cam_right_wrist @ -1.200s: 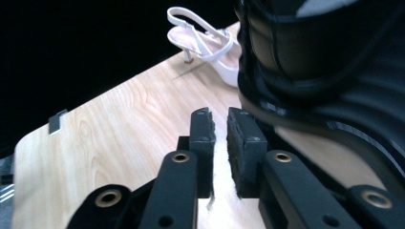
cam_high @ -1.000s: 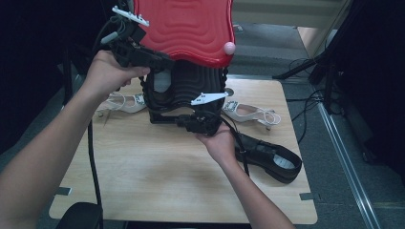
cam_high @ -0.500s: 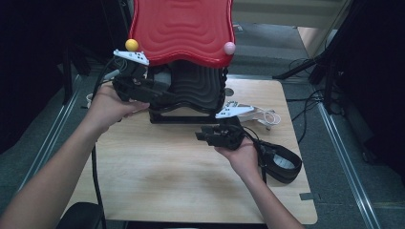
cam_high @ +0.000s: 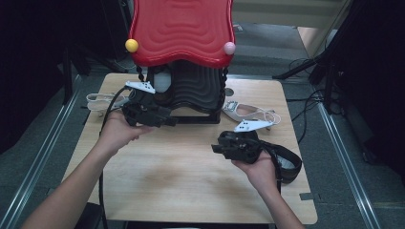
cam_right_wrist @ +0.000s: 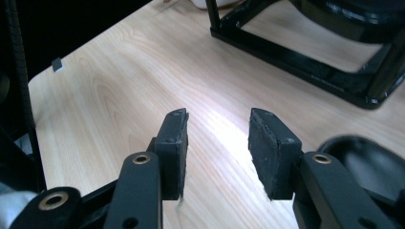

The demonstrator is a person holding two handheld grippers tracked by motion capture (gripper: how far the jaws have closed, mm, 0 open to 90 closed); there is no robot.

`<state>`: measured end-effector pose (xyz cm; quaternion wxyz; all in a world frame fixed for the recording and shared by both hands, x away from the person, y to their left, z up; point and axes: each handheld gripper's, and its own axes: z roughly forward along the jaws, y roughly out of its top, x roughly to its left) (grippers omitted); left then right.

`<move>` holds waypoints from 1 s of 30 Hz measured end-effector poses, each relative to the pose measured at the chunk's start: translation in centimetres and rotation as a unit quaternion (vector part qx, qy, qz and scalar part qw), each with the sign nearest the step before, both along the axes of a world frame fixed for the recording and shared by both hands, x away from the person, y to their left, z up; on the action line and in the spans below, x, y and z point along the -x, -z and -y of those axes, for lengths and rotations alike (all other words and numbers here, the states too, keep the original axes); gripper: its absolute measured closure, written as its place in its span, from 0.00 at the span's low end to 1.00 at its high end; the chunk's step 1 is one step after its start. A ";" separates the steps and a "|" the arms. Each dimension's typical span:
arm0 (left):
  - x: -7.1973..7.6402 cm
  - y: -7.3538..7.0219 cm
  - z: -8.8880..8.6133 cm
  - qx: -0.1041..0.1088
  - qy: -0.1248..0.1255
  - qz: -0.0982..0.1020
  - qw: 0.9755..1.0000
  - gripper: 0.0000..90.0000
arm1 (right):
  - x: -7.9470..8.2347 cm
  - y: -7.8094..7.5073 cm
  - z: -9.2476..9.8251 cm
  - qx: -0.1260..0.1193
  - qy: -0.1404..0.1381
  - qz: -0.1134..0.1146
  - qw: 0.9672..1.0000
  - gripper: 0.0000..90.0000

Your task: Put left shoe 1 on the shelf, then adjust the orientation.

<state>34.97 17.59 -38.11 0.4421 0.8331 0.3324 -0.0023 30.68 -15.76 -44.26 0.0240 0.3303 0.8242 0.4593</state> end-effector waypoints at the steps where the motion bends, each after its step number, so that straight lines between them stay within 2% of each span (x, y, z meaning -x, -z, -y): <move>1: 0.2 0.4 0.1 0.001 -0.001 -0.001 1.000 0.49 | 0.2 0.1 0.2 0.000 0.000 0.000 1.000 0.66; 3: 0.5 1.3 0.2 0.006 0.002 -0.009 1.000 0.49 | 0.4 0.3 0.7 0.003 0.002 -0.001 1.000 0.66; 8: 1.3 3.4 0.5 0.004 0.002 -0.020 1.000 0.48 | 1.0 1.0 1.7 -0.006 0.008 -0.011 1.000 0.66; 13: 2.7 5.1 0.6 -0.007 -0.003 -0.010 1.000 0.48 | 1.7 1.6 2.7 0.014 0.014 -0.006 1.000 0.65; 17: 3.9 6.5 0.1 0.012 -0.010 -0.023 1.000 0.48 | 2.0 1.9 3.3 0.015 0.017 -0.010 1.000 0.65; 20: 4.5 7.2 0.0 0.006 -0.012 -0.028 1.000 0.48 | 1.7 1.9 3.6 0.012 0.018 -0.013 1.000 0.65; 26: 5.1 8.3 -0.3 0.011 -0.015 -0.026 0.999 0.48 | 1.6 2.1 4.1 0.026 0.018 -0.011 0.999 0.64; 30: 5.2 8.8 -0.3 0.014 -0.012 -0.031 0.999 0.47 | 1.4 2.3 4.7 0.024 0.023 -0.022 0.999 0.63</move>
